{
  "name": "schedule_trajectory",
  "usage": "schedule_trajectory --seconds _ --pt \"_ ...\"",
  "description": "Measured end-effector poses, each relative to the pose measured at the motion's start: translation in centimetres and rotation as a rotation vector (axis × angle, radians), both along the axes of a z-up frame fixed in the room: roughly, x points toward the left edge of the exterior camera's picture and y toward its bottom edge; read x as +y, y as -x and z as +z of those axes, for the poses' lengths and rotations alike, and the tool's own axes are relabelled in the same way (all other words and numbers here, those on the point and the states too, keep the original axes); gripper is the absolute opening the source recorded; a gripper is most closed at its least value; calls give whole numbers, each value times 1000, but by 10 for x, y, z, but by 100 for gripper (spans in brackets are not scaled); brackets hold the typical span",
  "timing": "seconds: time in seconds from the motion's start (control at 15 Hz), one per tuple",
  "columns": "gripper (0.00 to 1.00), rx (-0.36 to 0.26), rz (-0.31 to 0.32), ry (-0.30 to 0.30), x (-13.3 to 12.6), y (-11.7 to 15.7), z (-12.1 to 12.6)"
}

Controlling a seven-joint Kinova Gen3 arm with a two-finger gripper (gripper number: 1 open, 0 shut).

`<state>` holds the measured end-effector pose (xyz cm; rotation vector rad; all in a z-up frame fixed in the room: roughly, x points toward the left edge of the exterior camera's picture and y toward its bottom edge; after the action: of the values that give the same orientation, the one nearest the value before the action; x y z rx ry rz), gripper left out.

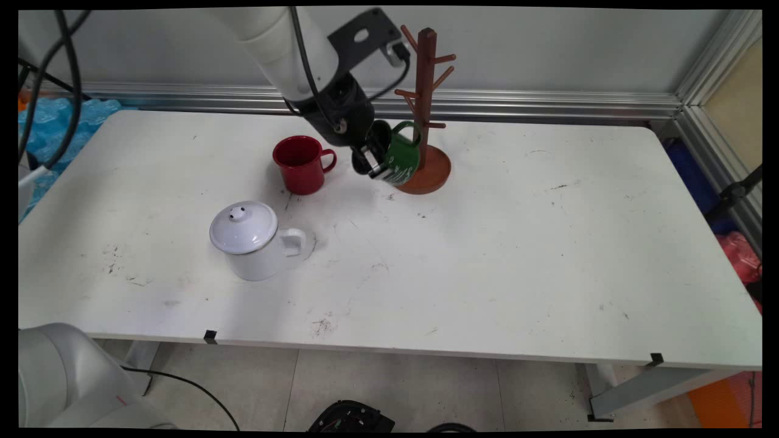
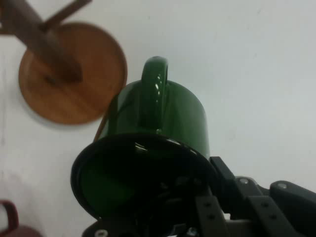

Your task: Place the picked object on the table

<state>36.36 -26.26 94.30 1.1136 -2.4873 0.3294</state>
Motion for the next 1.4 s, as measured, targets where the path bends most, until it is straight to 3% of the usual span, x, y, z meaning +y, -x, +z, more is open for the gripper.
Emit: schedule_trajectory --seconds 0.67,1.4 --pt "0 -189 113 -144 -1 24 -39" --pt "0 -293 221 -277 -15 44 -72"
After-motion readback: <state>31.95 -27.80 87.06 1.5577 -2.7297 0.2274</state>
